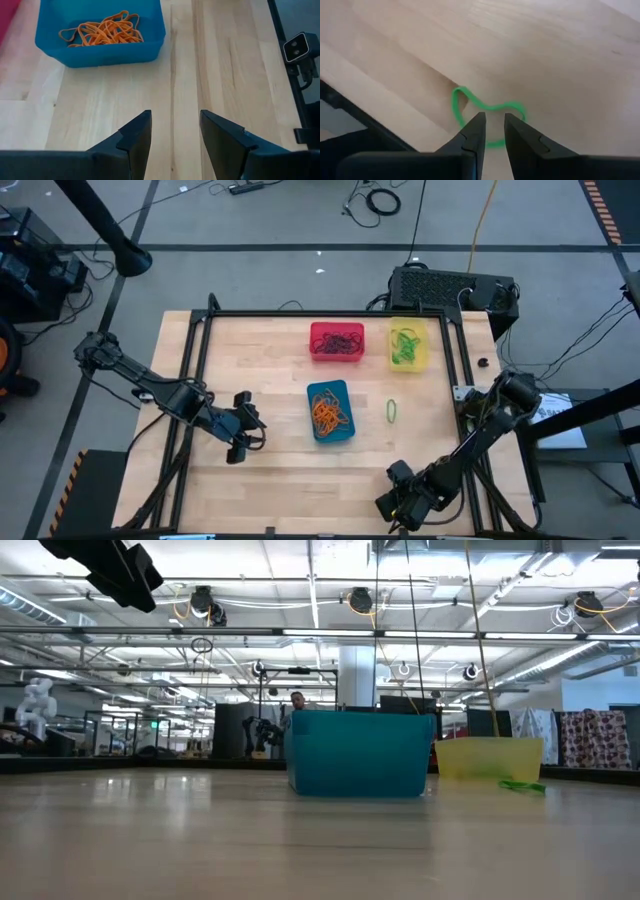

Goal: Sort rubber bands into baskets
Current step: Put the green rubber band into the yellow bin

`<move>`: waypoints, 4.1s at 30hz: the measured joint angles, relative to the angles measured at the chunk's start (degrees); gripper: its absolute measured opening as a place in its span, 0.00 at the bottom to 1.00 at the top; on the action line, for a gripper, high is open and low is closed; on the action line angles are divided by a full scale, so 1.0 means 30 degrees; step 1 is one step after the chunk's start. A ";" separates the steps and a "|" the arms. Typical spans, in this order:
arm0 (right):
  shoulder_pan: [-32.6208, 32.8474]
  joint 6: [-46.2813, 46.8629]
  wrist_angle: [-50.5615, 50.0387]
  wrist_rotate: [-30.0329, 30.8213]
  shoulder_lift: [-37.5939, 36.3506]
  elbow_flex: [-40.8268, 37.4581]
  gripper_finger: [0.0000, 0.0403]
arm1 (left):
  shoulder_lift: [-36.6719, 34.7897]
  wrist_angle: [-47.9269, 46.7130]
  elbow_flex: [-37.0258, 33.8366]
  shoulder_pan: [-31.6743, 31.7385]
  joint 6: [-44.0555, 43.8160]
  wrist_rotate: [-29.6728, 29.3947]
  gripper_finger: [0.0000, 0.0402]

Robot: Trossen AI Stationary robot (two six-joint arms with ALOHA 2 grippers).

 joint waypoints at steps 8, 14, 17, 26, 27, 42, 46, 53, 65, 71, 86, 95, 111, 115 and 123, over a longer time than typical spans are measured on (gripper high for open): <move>0.0073 -0.0525 -0.0160 0.0051 0.0735 0.0000 0.16 | 0.0000 -0.0003 0.0000 -0.0416 -0.0022 0.0007 0.44; 0.0051 -0.0794 0.0391 0.0068 0.0338 0.0000 0.16 | 0.0000 0.0000 0.0000 -0.0729 0.0000 0.0000 0.44; 0.0051 -0.0794 0.0270 0.0051 0.0153 0.0000 0.16 | 0.0000 -0.0007 0.0000 -0.0729 0.0007 -0.0012 0.44; 0.0051 -0.0787 -0.1388 -0.0386 0.0152 0.0000 0.16 | 0.0007 0.0000 0.0000 -0.0721 0.0517 -0.0117 0.44; 0.0051 -0.0787 -0.1428 -0.0386 0.0152 0.0000 0.16 | 0.0007 0.0000 0.0000 -0.0721 0.0517 -0.0117 0.44; 0.0109 -0.0808 -0.0501 -0.0510 0.1329 0.0073 0.15 | 0.0007 -0.0022 0.0000 -0.0714 0.0503 -0.0138 0.44; -0.0097 -0.1314 -0.0107 -0.0559 0.1397 0.0065 0.10 | 0.0007 -0.0095 0.0000 -0.0714 0.0510 -0.0153 0.44; -0.1452 -0.3843 0.0910 0.0282 0.0501 -0.0015 0.00 | 0.0006 -0.0159 0.0000 -0.0690 0.0525 -0.0190 0.44; -0.6039 -1.0702 -0.2264 -0.0040 -0.2812 -0.0009 0.00 | 0.0007 -0.0197 0.0000 0.0488 0.0656 -0.0197 0.44; -0.6057 -1.1737 -0.1247 -0.2135 -0.2718 -0.0007 0.01 | 0.0007 -0.0187 0.0000 0.0539 0.0605 -0.0197 0.44; -0.3236 -1.6188 0.0640 -0.2776 0.0551 0.0007 0.44 | 0.0015 0.0036 0.0000 0.0561 0.1078 -0.0328 0.44; -0.1873 -1.4029 0.2011 -0.2200 0.2571 0.0145 0.35 | 0.0007 0.0061 -0.0224 0.0561 0.1154 -0.0415 0.44; -0.6567 -1.3777 -0.6498 0.2266 -0.5583 -0.0015 0.00 | 0.0015 0.2447 -0.2353 0.1180 0.0517 0.0852 0.44; -1.0182 -1.3741 -1.0686 0.2639 -0.6969 -0.0029 0.00 | 0.0015 0.3218 -0.2353 0.1786 0.0639 0.0838 0.44; -1.9175 -2.1310 -1.0994 0.3731 -0.7866 -0.0022 0.00 | 0.0015 0.3640 -0.2353 0.3299 -0.0199 0.0823 0.44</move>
